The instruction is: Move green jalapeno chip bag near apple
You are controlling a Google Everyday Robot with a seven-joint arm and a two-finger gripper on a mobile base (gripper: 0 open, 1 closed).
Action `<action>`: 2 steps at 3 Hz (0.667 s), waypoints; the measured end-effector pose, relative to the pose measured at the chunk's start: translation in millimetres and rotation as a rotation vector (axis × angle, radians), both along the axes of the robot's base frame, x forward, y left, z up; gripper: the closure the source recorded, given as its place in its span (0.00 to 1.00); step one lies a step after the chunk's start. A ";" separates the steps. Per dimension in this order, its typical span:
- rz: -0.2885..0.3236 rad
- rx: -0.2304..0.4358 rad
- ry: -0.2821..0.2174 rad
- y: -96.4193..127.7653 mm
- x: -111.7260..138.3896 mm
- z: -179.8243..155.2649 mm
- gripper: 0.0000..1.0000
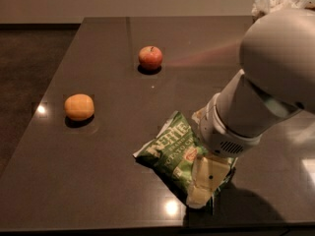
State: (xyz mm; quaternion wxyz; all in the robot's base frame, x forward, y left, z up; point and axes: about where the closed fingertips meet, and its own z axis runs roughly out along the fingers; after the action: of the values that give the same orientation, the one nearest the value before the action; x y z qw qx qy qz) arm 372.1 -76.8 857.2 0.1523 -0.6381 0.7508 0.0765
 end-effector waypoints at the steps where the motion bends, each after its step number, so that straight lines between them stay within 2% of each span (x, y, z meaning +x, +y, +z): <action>1: -0.020 -0.025 0.013 3.0 0.2 -9.7 0.18; 2: -0.037 -0.034 0.022 3.2 4.9 -9.0 0.42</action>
Offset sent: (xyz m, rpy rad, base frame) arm 0.0128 0.0020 -0.0059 -0.0412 0.0346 -0.0629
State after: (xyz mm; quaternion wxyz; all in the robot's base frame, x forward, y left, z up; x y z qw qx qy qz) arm 377.0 -73.6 848.1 0.1344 -0.6256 0.7655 0.0680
